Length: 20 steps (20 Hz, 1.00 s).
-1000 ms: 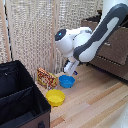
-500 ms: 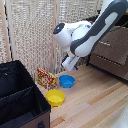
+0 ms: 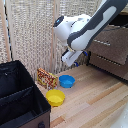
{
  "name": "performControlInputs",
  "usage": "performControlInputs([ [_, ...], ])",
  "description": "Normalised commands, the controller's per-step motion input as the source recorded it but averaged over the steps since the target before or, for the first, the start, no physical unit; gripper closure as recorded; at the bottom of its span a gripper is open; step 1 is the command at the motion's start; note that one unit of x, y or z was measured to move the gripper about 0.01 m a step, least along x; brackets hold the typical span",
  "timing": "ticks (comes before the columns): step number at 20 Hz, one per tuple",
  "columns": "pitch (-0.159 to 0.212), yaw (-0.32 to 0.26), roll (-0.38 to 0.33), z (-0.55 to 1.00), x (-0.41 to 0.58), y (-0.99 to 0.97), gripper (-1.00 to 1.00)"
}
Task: Kindly move your gripper toward the top drawer's handle. With caution, hold the handle robustly using your gripper and pull open the top drawer. Let the handle go. Relocate your gripper to the bowl placed in the background. Gently hold the bowl using your gripper. Bring the gripper and the bowl to the ajar drawer. Softly release the bowl into it.
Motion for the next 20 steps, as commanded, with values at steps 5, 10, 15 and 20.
performControlInputs([
  [5, 0.099, -0.231, 0.338, -0.02, 0.259, 0.09, -1.0],
  [10, -0.143, -0.277, 0.054, 0.0, 0.199, 0.0, -1.0],
  [15, -0.279, -0.296, 0.0, 0.0, 0.072, -0.08, -1.0],
  [20, -0.252, -0.3, 0.0, -0.04, 0.124, -0.15, -1.0],
])
